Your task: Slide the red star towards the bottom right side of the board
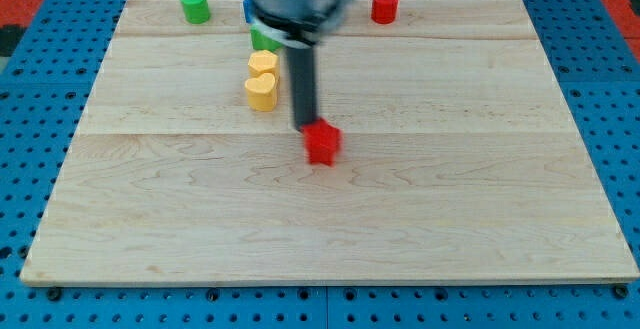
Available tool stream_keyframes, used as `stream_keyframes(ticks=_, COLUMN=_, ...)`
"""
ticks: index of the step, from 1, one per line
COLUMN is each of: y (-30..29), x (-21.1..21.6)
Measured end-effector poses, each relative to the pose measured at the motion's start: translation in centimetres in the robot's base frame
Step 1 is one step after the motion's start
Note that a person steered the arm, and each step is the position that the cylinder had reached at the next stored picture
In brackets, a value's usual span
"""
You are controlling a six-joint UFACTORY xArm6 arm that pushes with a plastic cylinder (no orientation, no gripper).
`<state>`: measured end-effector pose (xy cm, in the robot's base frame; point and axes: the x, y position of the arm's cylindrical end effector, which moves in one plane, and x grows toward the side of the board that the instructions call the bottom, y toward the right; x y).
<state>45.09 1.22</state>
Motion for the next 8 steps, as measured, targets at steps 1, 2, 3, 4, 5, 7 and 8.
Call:
stream_keyframes(ticks=1, y=6.4, x=6.4)
stream_keyframes(ticks=2, y=4.5, x=6.8)
stream_keyframes(ticks=3, y=-2.2, x=6.8)
stream_keyframes(ticks=4, y=-1.6, x=9.3)
stream_keyframes(ticks=5, y=0.2, x=10.6)
stream_keyframes(ticks=7, y=5.4, x=10.5)
stream_keyframes(ticks=8, y=3.3, x=7.1)
